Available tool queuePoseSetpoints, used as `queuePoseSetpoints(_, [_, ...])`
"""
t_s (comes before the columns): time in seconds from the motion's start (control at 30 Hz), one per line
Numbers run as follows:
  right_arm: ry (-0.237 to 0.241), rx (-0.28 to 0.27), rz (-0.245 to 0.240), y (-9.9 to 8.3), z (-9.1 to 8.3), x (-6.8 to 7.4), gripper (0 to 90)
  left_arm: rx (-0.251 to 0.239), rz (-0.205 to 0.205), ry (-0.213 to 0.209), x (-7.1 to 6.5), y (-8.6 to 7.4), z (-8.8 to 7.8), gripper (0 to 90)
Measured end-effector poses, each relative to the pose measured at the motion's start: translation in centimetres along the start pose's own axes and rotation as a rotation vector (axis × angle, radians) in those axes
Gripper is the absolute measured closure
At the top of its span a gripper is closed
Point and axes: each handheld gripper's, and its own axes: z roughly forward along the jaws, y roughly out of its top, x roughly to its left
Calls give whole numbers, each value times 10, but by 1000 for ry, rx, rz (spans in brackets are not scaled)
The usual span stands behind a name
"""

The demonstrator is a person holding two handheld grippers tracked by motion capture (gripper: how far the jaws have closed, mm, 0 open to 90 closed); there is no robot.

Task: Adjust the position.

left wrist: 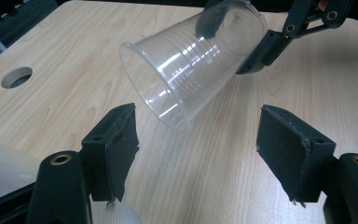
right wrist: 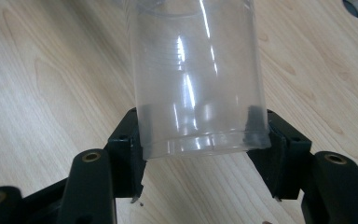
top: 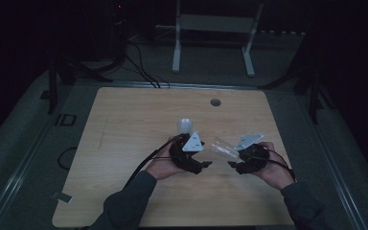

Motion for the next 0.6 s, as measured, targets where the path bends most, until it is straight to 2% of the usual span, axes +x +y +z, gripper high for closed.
queuePoseSetpoints(0.1, [-8, -25, 31, -2, -1, -1, 413, 1, -1, -1, 0, 0, 1, 289])
queuePoseSetpoints(0.23, [-20, -38, 46, -3, -2, 1, 413, 0, -6, 5, 1, 0, 1, 289])
queuePoseSetpoints(0.43, [-37, -85, 87, -7, -4, 2, 413, -8, -11, 12, 1, 0, 0, 289])
queuePoseSetpoints(0.6, [-45, -119, 120, -11, -4, 2, 413, -14, -30, 15, 1, -3, 1, 292])
